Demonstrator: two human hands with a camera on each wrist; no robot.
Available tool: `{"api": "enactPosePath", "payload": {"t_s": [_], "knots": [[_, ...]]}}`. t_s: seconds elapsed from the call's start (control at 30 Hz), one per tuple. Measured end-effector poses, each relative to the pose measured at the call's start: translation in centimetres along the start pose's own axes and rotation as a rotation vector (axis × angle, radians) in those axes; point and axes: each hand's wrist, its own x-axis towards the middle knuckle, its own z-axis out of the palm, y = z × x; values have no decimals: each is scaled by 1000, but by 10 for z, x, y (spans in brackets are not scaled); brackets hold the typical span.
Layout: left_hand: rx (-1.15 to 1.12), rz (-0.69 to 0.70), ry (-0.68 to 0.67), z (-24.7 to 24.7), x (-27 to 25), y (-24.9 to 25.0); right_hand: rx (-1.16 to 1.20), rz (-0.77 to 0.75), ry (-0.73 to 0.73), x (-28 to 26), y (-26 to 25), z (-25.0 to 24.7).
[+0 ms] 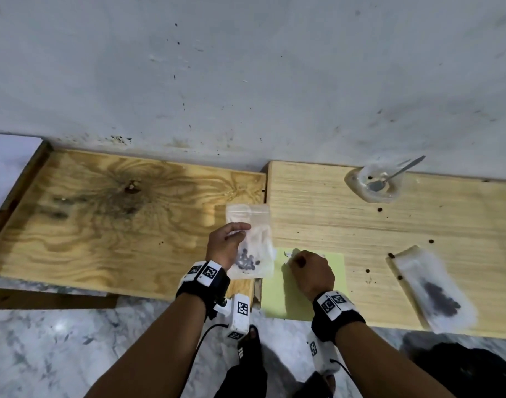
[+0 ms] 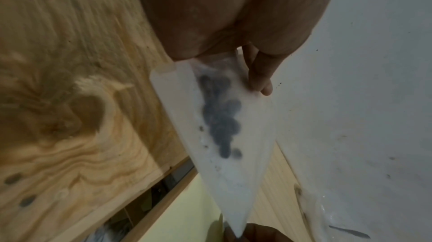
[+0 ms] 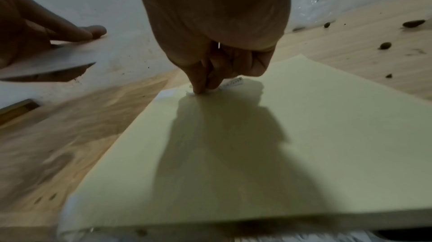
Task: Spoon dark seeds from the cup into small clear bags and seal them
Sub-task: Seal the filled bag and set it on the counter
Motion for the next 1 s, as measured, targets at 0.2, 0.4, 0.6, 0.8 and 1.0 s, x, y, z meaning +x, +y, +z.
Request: {"api": "enactPosePath", "payload": {"t_s": [0.2, 0.4, 0.6, 0.8, 1.0], "knots": [[47, 18, -45, 1, -4, -8, 454, -191, -19, -5, -8, -29], [32, 90, -172, 19, -21, 2, 555, -346, -7, -10, -55, -46], [-30, 107, -227, 33, -31, 11, 429, -248, 124, -17, -66, -49], [-80, 96, -185, 42, -30, 7, 368, -191, 188, -29, -67, -52], [-32, 157, -145, 48, -24, 8, 393, -151, 165, -27, -63, -57]]}}
